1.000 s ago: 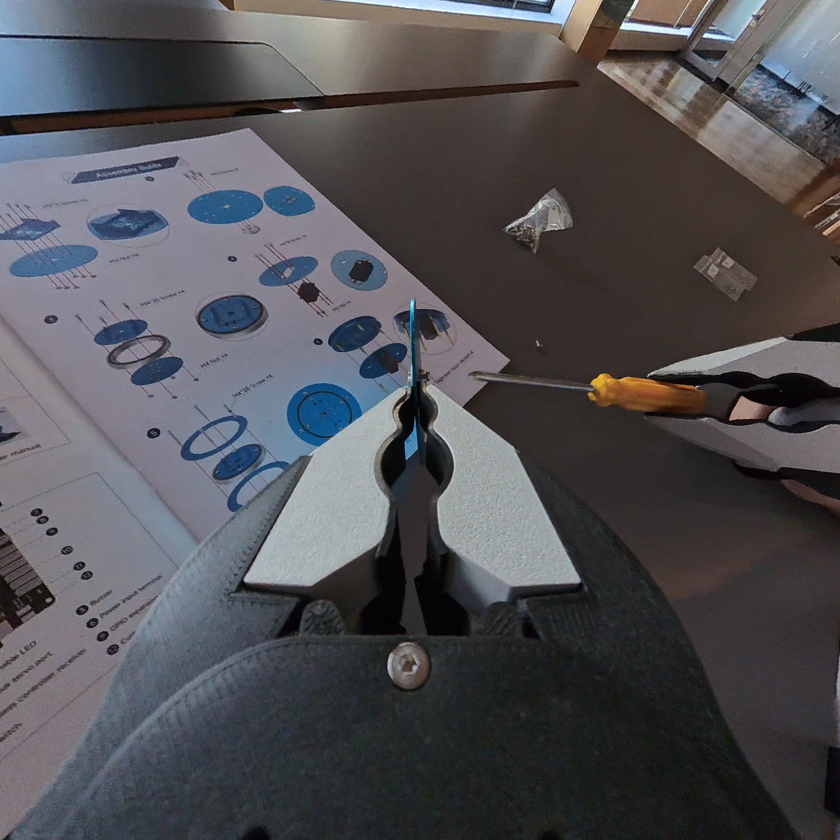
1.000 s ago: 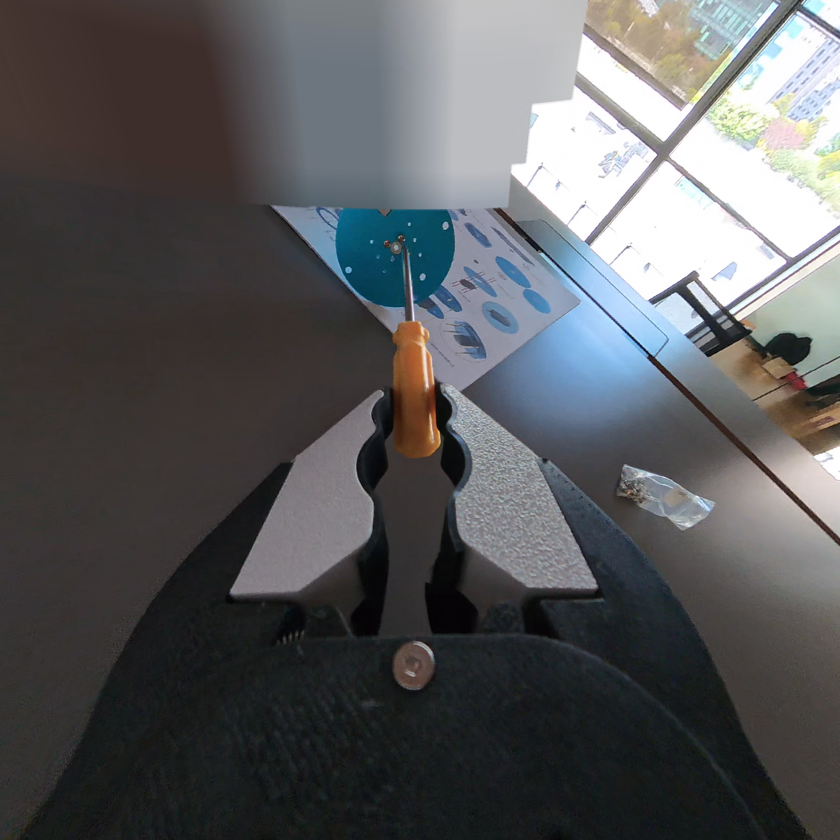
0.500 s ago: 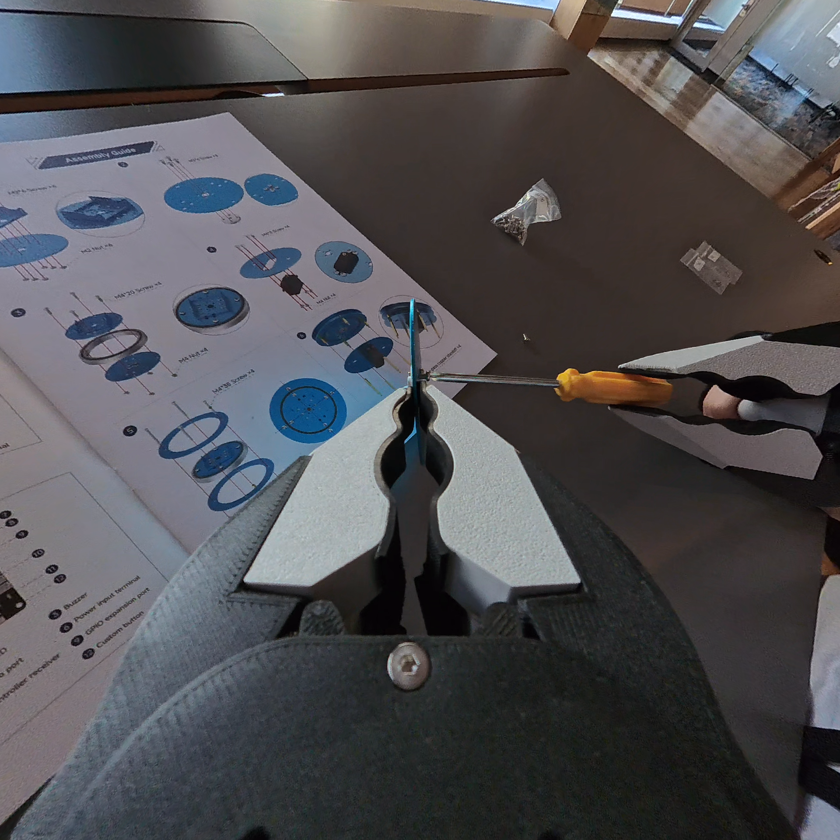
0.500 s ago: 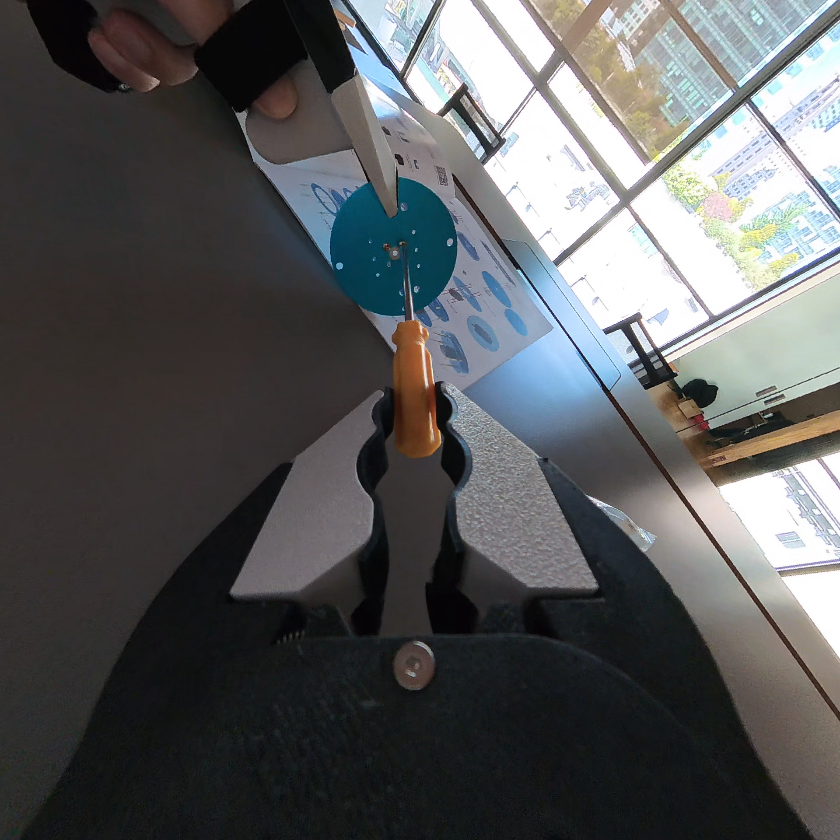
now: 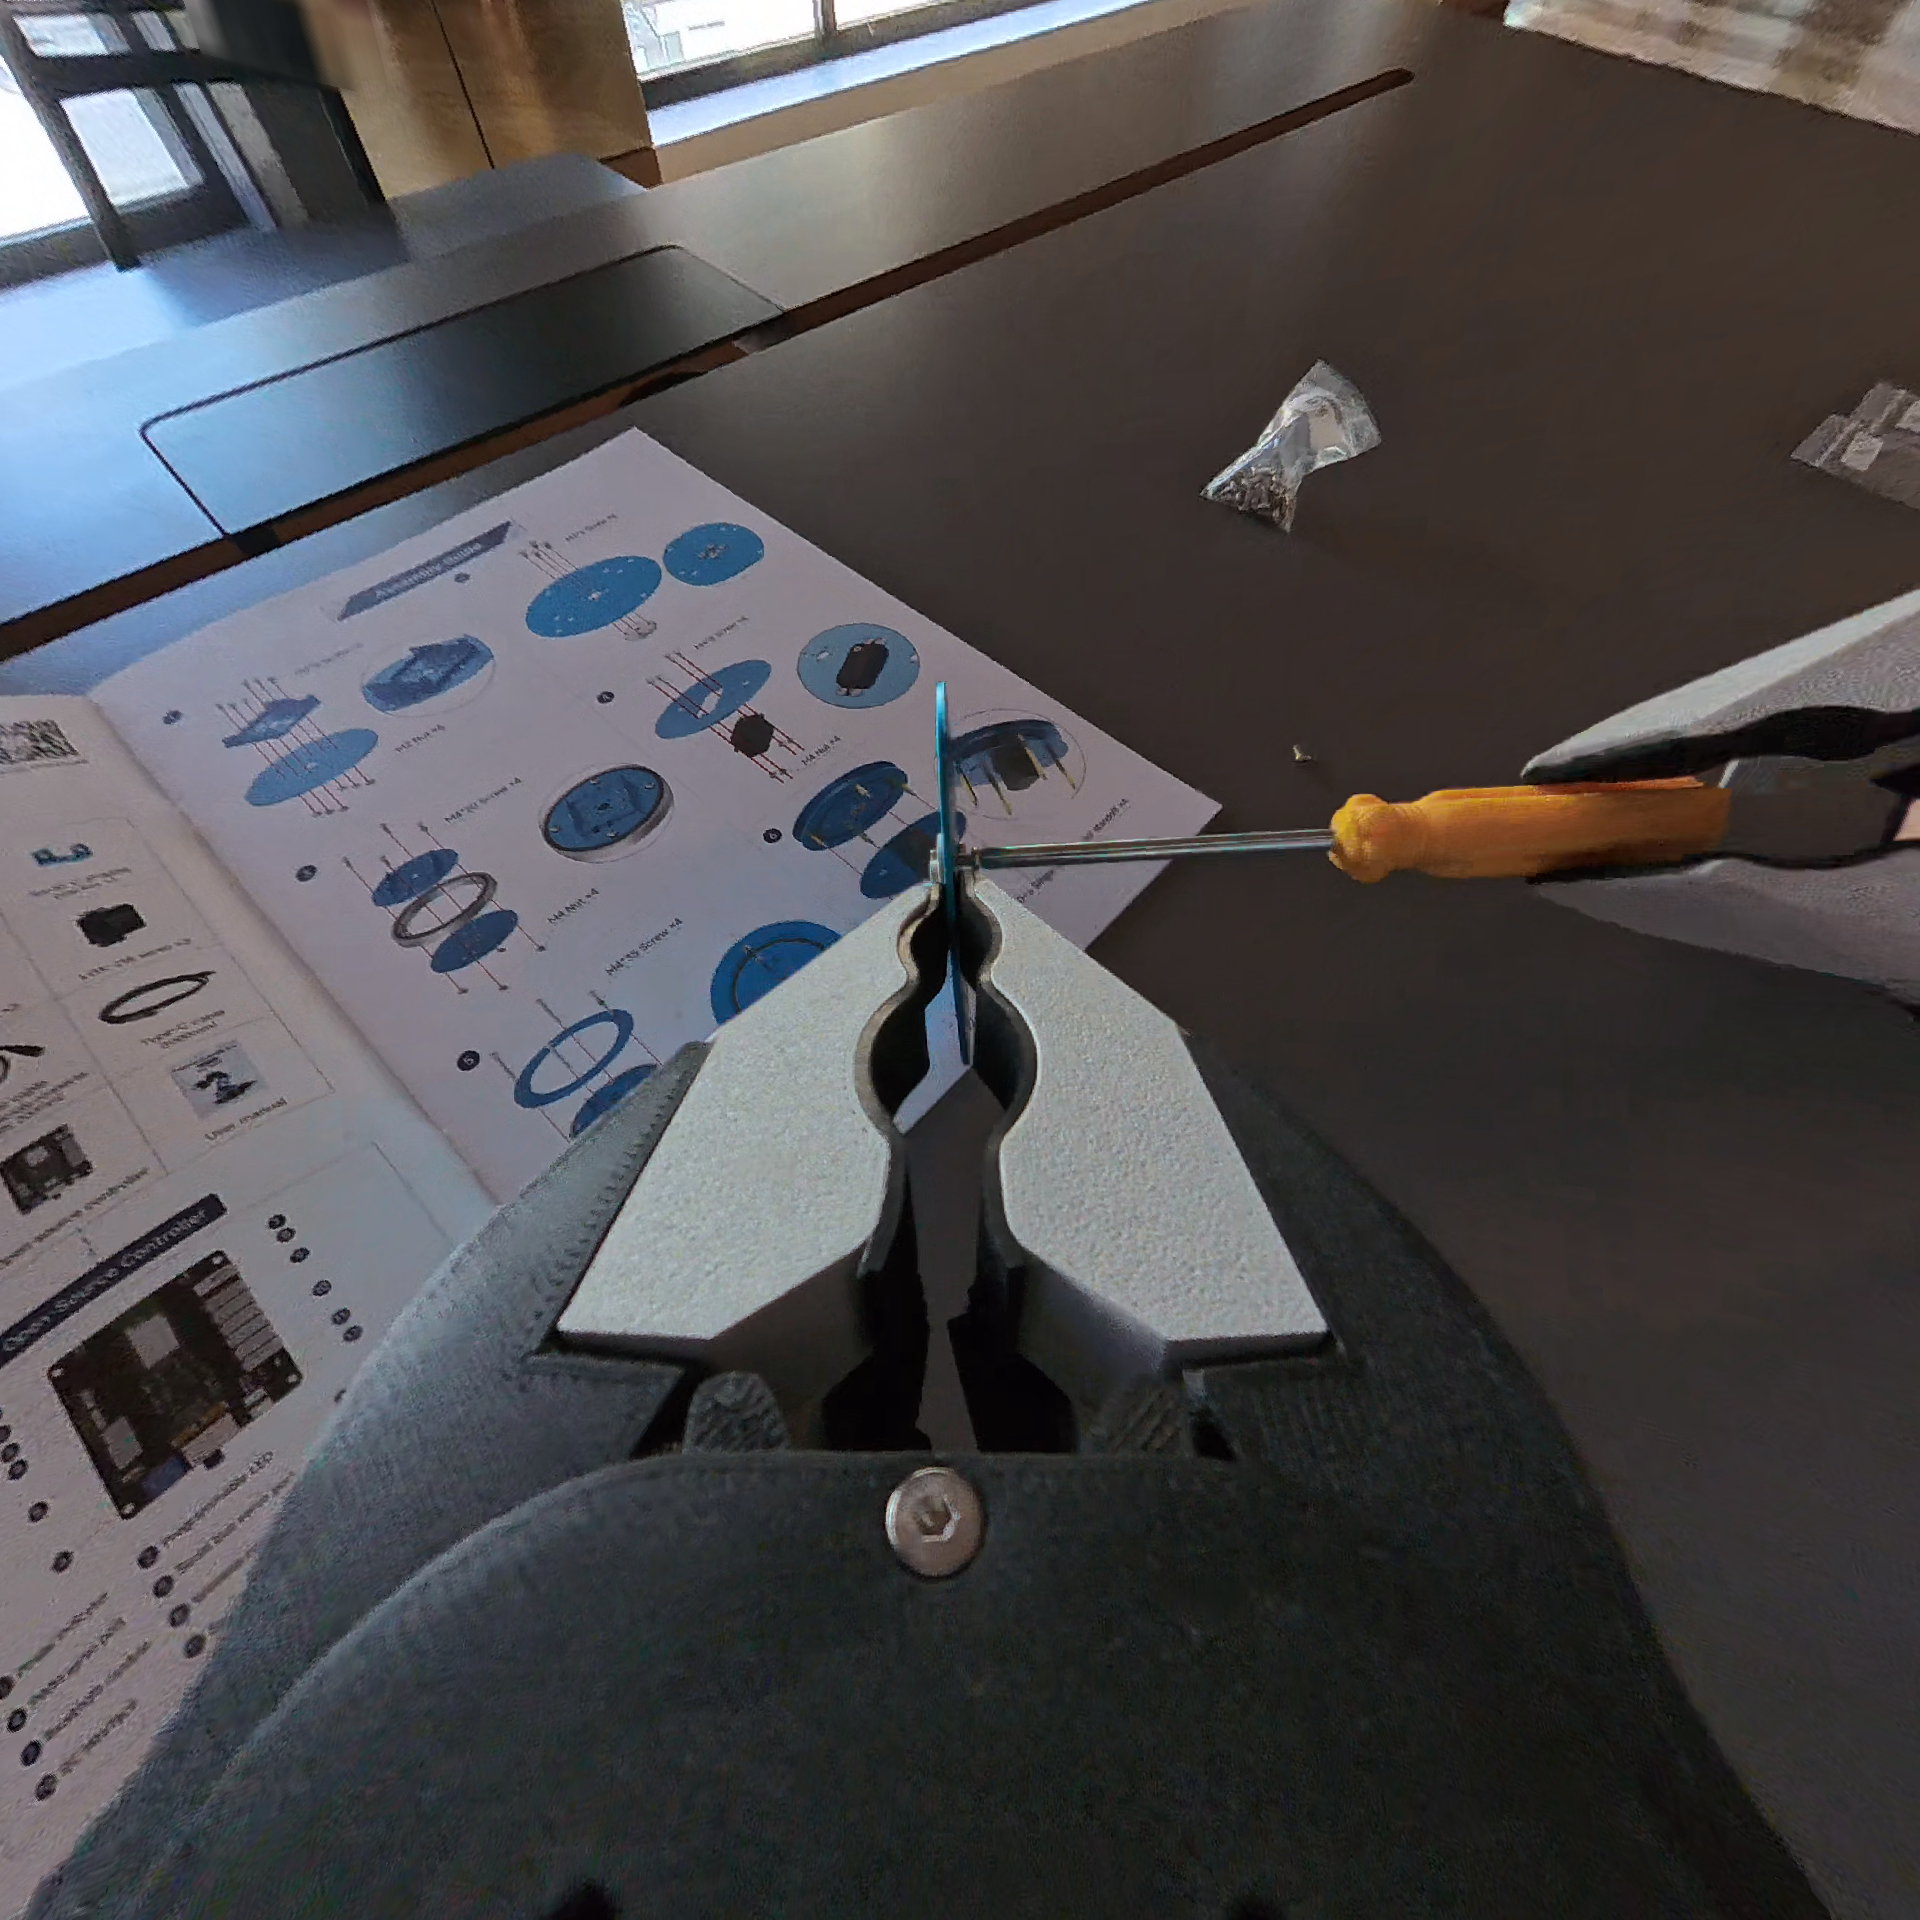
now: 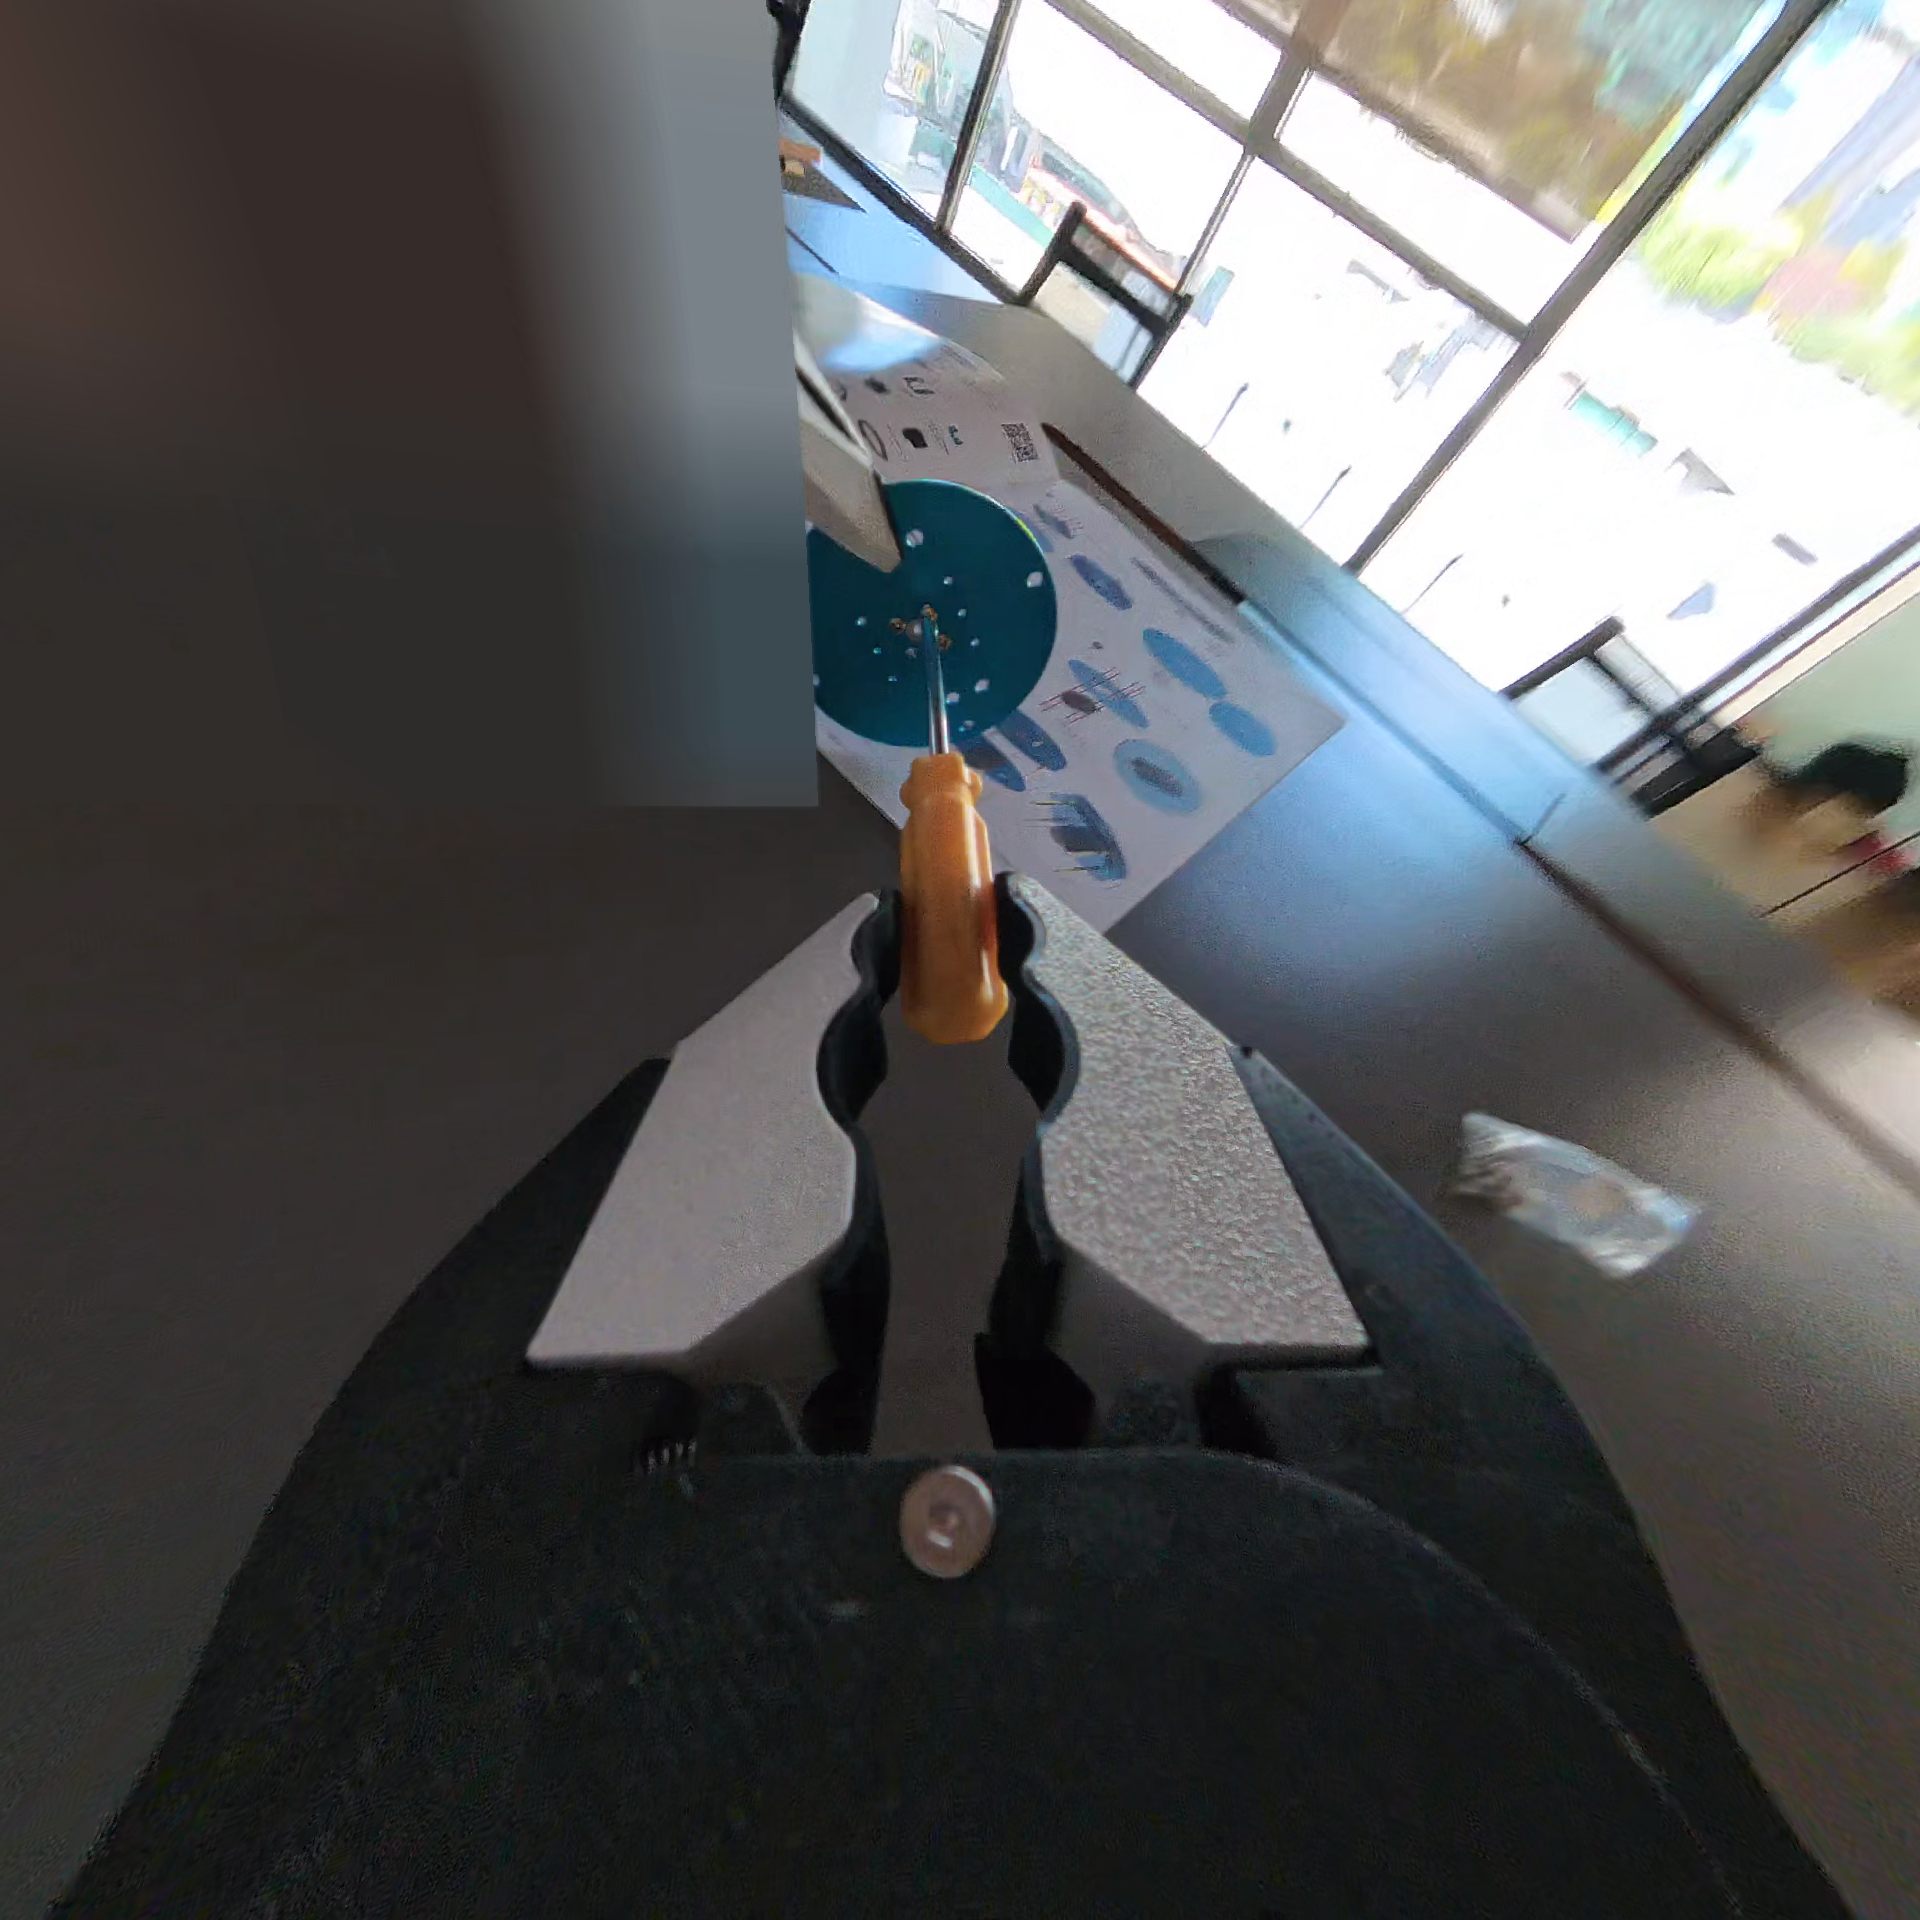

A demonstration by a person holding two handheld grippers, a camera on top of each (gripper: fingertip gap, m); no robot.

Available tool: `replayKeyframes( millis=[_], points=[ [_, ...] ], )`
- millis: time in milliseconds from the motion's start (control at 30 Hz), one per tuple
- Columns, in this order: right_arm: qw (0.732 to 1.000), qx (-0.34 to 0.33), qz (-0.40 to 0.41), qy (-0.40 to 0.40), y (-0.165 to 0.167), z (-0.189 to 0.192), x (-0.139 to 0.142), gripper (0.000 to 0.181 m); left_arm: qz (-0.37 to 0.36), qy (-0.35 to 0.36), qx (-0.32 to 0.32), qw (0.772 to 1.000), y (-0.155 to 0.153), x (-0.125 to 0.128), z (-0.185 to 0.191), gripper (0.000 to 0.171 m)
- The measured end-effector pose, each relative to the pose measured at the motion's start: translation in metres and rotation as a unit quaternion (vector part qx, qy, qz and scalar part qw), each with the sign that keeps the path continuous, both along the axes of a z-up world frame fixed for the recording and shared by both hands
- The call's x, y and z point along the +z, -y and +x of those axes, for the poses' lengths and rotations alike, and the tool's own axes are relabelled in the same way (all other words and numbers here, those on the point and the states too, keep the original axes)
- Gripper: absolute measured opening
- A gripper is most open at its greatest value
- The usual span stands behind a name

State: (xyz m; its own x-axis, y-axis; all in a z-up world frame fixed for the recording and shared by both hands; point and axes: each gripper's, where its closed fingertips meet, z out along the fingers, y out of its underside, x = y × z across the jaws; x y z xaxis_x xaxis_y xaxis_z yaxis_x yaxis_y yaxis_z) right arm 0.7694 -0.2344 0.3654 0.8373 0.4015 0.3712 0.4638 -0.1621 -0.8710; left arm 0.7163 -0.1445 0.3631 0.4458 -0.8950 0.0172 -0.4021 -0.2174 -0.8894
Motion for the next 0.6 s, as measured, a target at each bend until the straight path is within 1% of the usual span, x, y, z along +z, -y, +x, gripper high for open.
replayKeyframes(
  millis=[33, 100, 133, 167, 200, 233, 267, 300, 333, 367, 400, 433, 467, 533, 600],
  points=[
    [0.997, -0.004, -0.031, -0.075, -0.002, 0.0, 0.001, 0.017, 0.009, 0.005, 0.003, 1.0, -0.002, 0.003, 0.0, 0.0],
    [0.972, -0.008, -0.083, -0.219, -0.005, 0.001, 0.003, 0.017, 0.026, 0.026, 0.008, 0.999, -0.004, 0.011, -0.001, 0.0],
    [0.952, -0.006, -0.104, -0.289, -0.006, 0.001, 0.006, 0.017, 0.036, 0.041, 0.01, 0.998, -0.005, 0.018, -0.002, 0.0],
    [0.923, -0.001, -0.125, -0.363, -0.008, 0.001, 0.01, 0.017, 0.05, 0.057, 0.011, 0.997, -0.006, 0.026, -0.003, 0.0],
    [0.886, 0.006, -0.149, -0.439, -0.009, 0.001, 0.013, 0.017, 0.07, 0.072, 0.01, 0.995, -0.006, 0.035, -0.004, 0.0],
    [0.838, 0.018, -0.174, -0.517, -0.009, 0.0, 0.017, 0.016, 0.095, 0.088, 0.009, 0.992, -0.005, 0.045, -0.005, 0.0],
    [0.779, 0.034, -0.2, -0.593, -0.009, -0.001, 0.022, 0.017, 0.122, 0.103, 0.008, 0.987, -0.003, 0.055, -0.007, 0.0],
    [0.715, 0.05, -0.226, -0.66, -0.008, -0.002, 0.028, 0.016, 0.149, 0.117, 0.008, 0.982, -0.001, 0.064, -0.008, 0.0],
    [0.654, 0.066, -0.244, -0.714, -0.007, -0.003, 0.034, 0.016, 0.178, 0.129, 0.008, 0.976, 0.002, 0.074, -0.01, 0.0],
    [0.597, 0.081, -0.264, -0.753, -0.005, -0.006, 0.038, 0.017, 0.203, 0.138, 0.008, 0.969, 0.005, 0.082, -0.012, 0.0],
    [0.552, 0.091, -0.279, -0.781, -0.004, -0.008, 0.041, 0.017, 0.224, 0.141, 0.009, 0.964, 0.008, 0.087, -0.014, 0.0],
    [0.519, 0.097, -0.288, -0.799, -0.002, -0.01, 0.043, 0.017, 0.24, 0.14, 0.01, 0.961, 0.01, 0.091, -0.015, 0.0],
    [0.491, 0.104, -0.299, -0.811, 0.001, -0.013, 0.045, 0.017, 0.256, 0.135, 0.011, 0.957, 0.011, 0.093, -0.015, 0.0],
    [0.453, 0.11, -0.307, -0.83, 0.004, -0.015, 0.049, 0.017, 0.287, 0.134, 0.009, 0.949, 0.014, 0.098, -0.016, 0.0],
    [0.406, 0.122, -0.321, -0.847, 0.007, -0.016, 0.054, 0.017, 0.297, 0.151, 0.001, 0.943, 0.019, 0.105, -0.018, 0.0]
  ],
)
